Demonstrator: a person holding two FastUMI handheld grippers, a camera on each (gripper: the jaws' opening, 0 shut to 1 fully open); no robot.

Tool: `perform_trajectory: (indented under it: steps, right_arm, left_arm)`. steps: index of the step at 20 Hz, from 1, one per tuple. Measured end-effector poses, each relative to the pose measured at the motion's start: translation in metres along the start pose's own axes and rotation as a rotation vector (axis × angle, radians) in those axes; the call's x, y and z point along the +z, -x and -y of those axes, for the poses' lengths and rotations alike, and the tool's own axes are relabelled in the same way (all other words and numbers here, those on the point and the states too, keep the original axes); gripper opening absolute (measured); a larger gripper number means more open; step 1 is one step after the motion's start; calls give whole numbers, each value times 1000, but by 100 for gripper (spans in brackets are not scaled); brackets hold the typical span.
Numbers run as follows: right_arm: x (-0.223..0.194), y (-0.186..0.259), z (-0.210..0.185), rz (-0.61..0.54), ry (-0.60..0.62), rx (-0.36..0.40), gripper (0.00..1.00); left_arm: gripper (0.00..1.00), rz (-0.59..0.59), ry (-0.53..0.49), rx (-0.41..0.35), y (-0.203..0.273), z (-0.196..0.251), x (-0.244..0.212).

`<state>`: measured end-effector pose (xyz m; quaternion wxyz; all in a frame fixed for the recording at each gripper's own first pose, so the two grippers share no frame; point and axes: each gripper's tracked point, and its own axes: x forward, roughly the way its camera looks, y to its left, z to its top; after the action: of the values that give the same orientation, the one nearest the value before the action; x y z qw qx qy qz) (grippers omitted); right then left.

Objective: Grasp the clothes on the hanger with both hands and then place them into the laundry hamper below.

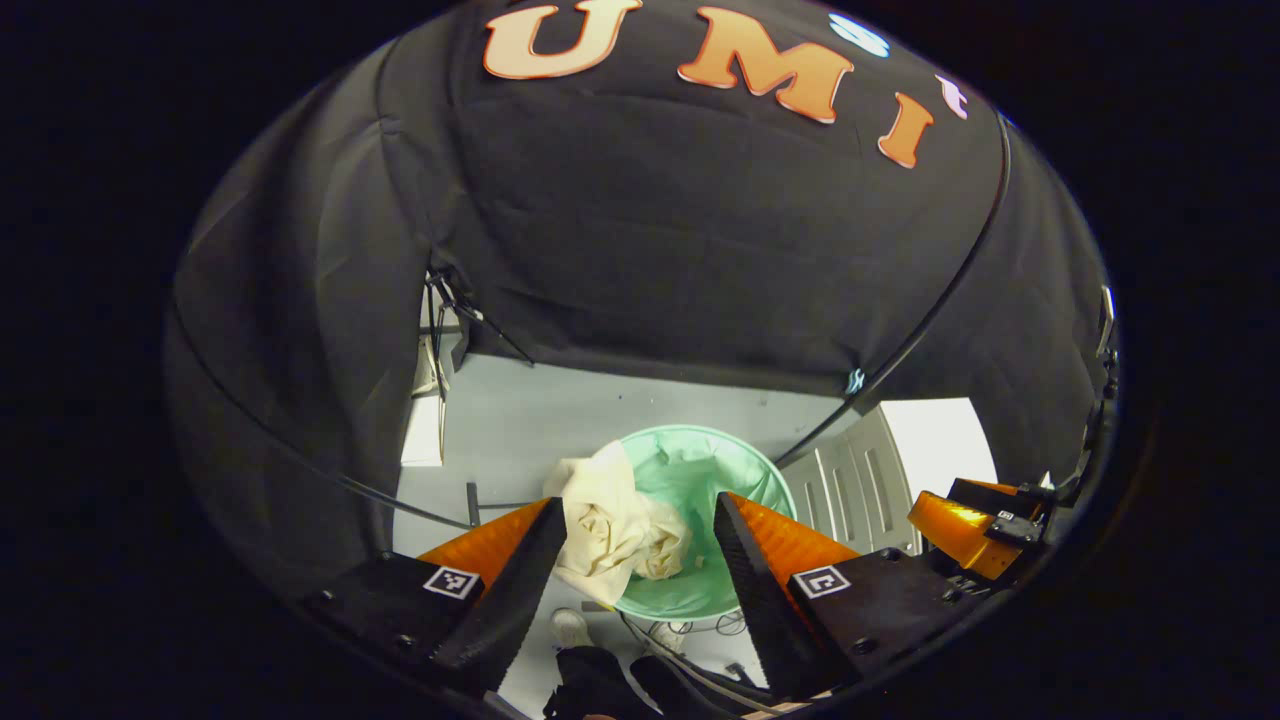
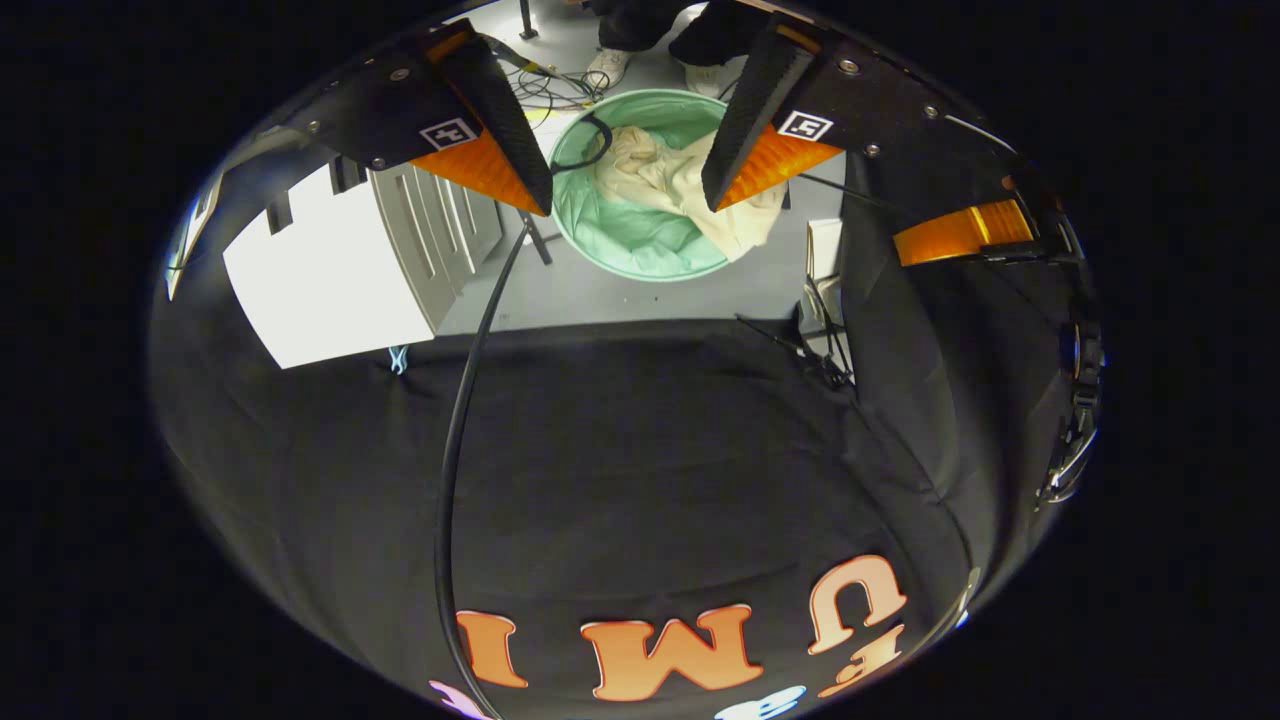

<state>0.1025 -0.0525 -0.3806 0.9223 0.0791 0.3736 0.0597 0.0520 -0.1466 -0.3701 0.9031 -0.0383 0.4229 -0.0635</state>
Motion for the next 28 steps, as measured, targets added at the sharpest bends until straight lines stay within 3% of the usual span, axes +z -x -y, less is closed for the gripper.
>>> perform_trajectory:
  steps: [5,14,21,22,23,28]
  right_arm:
    - [60,38,6,127,18,7,93]
    - [175,123,45,369,74,-70,93]
    - [236,196,57,525,105,-95,93]
    - [244,207,57,551,106,-96,93]
    - [249,222,59,578,108,-98,93]
    - [277,273,65,685,140,-126,93]
  left_arm:
    - [100,140,-26,28,50,-20,58]
    - [98,420,-1,76,154,-56,167]
    - [94,647,-19,158,237,-91,235]
    - [100,681,-32,178,253,-90,243]
    - [97,707,-33,193,264,-94,251]
    - [100,832,-43,207,321,-92,276]
